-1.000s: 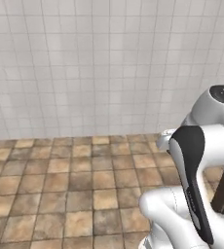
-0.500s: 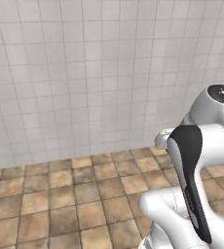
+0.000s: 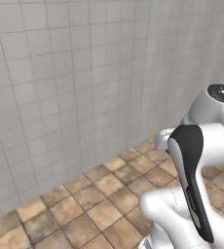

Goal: Gather the broccoli and onion from the fridge and place them on a tray on the dining counter. Then gather the chicken drumsticks from the fridge and place them on the other tray.

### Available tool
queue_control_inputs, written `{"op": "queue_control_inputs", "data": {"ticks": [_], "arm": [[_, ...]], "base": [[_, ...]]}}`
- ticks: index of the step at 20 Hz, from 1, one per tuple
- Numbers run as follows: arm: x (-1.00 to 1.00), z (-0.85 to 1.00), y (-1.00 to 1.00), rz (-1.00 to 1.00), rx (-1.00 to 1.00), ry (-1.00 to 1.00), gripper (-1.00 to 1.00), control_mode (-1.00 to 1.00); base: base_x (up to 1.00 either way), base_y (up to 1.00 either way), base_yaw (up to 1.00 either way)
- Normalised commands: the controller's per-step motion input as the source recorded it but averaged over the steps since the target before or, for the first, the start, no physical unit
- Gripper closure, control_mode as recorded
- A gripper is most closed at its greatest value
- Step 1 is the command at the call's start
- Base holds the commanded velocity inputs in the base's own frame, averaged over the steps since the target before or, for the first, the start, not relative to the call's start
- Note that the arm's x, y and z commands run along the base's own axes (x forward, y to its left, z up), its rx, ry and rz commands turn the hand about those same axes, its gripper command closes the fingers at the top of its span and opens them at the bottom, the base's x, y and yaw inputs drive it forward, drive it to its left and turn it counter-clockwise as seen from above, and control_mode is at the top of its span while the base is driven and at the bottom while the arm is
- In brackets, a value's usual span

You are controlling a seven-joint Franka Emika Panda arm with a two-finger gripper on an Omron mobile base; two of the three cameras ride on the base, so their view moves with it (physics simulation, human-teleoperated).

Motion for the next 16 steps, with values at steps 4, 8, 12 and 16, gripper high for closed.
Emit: {"op": "queue_control_inputs", "data": {"ticks": [4, 8, 12, 16], "arm": [[0.00, 0.00, 0.00, 0.00, 0.00, 0.00, 1.00, 1.00], [0.00, 0.00, 0.00, 0.00, 0.00, 0.00, 1.00, 1.00], [0.00, 0.00, 0.00, 0.00, 0.00, 0.00, 1.00, 1.00], [0.00, 0.00, 0.00, 0.00, 0.00, 0.00, 1.00, 1.00]], "base": [[0.44, 0.42, -0.79], [0.40, 0.58, -0.73], [0.72, 0.63, -0.70], [0.88, 0.62, -0.71]]}}
